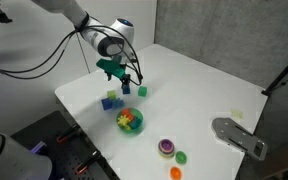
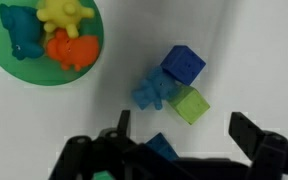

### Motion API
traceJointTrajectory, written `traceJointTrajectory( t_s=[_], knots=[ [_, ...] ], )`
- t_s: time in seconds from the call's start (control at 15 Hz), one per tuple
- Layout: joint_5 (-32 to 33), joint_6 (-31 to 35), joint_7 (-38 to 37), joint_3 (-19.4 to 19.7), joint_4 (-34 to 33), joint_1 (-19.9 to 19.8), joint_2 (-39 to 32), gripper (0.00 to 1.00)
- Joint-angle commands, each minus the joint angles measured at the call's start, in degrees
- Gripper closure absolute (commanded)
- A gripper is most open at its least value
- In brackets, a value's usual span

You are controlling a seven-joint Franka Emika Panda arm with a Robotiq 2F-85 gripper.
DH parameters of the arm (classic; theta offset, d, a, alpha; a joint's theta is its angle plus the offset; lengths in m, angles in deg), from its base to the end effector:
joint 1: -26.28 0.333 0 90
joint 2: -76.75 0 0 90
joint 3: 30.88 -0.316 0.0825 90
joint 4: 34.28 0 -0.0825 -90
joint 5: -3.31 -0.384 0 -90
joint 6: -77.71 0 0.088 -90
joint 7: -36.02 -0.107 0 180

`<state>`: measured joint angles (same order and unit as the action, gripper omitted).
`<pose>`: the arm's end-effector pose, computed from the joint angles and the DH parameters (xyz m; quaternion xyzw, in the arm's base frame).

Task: Place the light-blue item in the bowl

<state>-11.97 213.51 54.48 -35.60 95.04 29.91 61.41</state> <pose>0.5174 0.0797 0.2319 -0.9840 -0.1289 0.0683 0.1024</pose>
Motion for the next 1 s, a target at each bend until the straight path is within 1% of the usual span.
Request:
traceJointTrajectory(
  t_s=[0.0, 0.33, 0.67, 0.93],
  knots=[
    [1.31, 2.14, -5.12, -1.17, -0.23, 0.35, -2.92, 0.0],
    [0.69, 7.99, -9.9, -1.69, 0.04, 0.85, -8.38, 0.0],
    [1.32, 16.28, -16.11, -1.3, -0.66, 1.75, -13.97, 0.0],
    [2.56, 19.44, -20.21, -0.27, -2.75, 2.67, -18.54, 0.0]
  ],
)
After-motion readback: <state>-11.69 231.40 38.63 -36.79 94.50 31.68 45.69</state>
